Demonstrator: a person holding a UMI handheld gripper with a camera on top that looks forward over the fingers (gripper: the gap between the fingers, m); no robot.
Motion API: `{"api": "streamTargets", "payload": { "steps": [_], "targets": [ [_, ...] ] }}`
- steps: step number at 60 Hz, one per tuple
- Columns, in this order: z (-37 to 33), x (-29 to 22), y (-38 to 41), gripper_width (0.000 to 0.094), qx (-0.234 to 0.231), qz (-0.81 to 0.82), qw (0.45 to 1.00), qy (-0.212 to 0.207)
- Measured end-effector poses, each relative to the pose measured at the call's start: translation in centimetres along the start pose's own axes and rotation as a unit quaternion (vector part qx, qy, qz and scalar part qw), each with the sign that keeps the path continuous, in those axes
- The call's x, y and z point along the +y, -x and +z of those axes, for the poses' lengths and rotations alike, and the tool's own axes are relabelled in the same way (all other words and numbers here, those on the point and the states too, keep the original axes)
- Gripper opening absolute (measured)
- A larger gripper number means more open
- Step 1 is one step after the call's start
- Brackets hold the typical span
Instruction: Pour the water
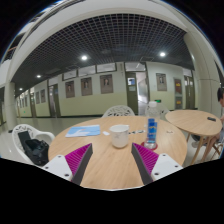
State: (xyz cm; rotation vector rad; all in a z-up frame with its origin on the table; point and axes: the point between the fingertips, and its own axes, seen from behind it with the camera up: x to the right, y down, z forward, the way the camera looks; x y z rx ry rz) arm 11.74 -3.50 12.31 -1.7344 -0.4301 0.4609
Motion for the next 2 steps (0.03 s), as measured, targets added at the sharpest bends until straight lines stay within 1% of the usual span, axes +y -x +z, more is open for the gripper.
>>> {"api": "streamTargets", "payload": {
  "steps": [2],
  "targets": [
    [-0.11,-0.27,1.35,0.0846,-0.013,0.001,1.0,0.0]
  ]
}}
